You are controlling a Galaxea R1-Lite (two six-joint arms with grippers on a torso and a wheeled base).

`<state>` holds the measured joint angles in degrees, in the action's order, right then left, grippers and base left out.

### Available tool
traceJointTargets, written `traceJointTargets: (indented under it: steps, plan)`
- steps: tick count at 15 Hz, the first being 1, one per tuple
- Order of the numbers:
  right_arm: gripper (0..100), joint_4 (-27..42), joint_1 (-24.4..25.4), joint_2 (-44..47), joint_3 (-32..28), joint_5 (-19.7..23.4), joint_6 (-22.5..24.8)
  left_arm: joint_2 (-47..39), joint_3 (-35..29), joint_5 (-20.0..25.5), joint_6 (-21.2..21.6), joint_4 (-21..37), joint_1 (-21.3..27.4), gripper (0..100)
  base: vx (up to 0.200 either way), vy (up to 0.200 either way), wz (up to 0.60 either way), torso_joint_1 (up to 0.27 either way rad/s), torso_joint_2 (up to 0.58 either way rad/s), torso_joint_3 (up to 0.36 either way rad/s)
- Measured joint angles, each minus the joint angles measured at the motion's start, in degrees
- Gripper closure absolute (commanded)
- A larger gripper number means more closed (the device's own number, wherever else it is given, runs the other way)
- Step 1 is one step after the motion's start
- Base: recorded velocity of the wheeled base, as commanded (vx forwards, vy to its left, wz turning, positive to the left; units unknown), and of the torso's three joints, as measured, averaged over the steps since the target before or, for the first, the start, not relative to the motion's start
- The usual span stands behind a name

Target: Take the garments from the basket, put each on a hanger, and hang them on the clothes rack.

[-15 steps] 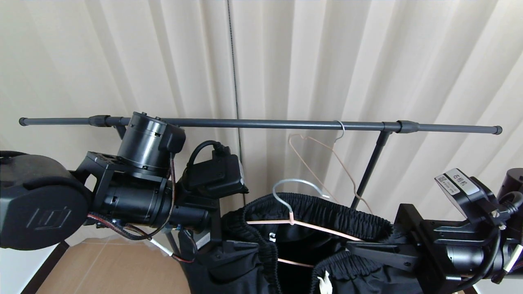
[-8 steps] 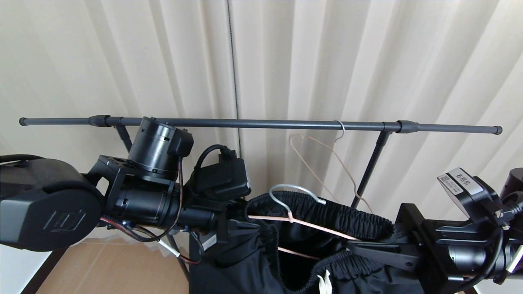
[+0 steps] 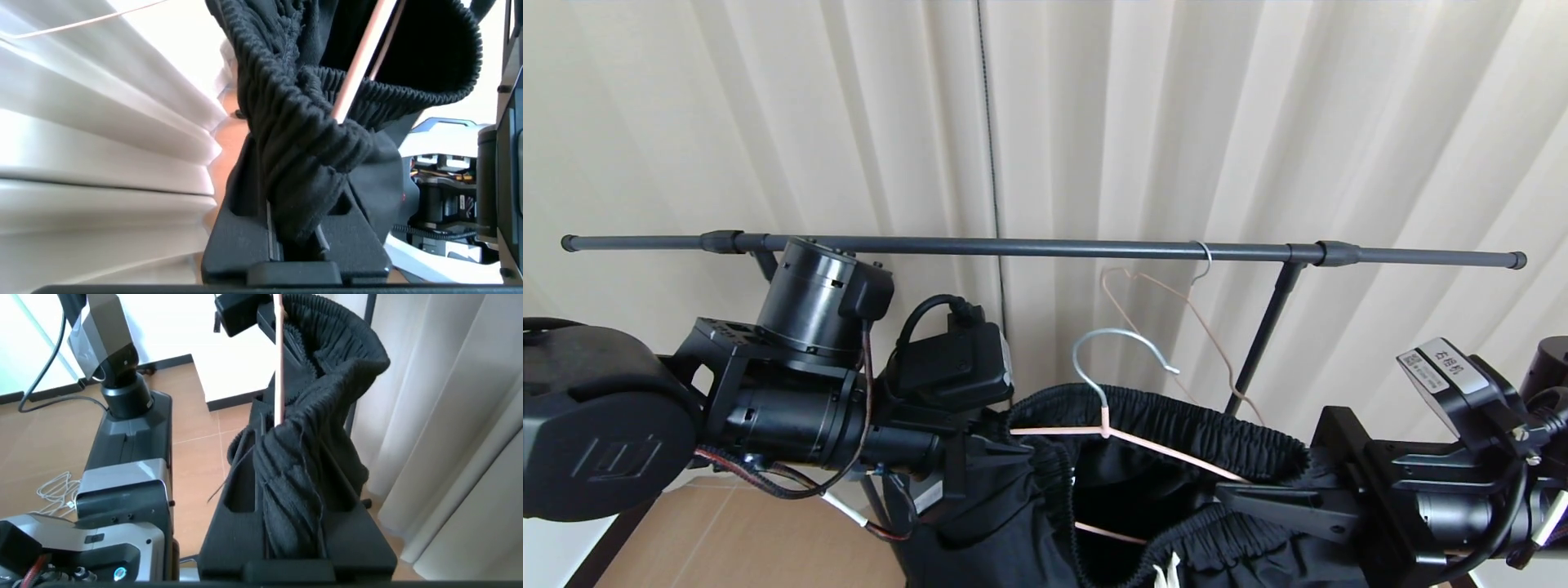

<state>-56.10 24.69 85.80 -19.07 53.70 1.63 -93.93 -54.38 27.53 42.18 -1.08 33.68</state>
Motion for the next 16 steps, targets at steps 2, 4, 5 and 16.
traceJointTargets:
  steps: [2,4,5,16]
  plan:
    - [100,0.1,0.0,0.01,0.09,-0.17,1.45,0.38,0.06,-0.05,0.0,0.02,-0.01,100,0.0,0.0,0.0,0.0,0.0,0.0]
    - [0,0.11,-0.02,-0.02,0.3,-0.33,1.56,0.73,0.11,-0.18,0.0,-0.02,-0.06,100,0.0,0.0,0.0,0.0,0.0,0.0]
    - [0,0.13,-0.05,-0.07,0.35,-0.39,1.71,0.96,0.15,-0.27,0.0,0.02,-0.17,100,0.0,0.0,0.0,0.0,0.0,0.0]
    - [0,0.07,-5.42,-2.15,-0.3,-0.55,4.39,6.94,3.89,-0.46,-0.01,-0.09,-4.47,100,0.0,0.0,0.0,0.0,0.0,0.0]
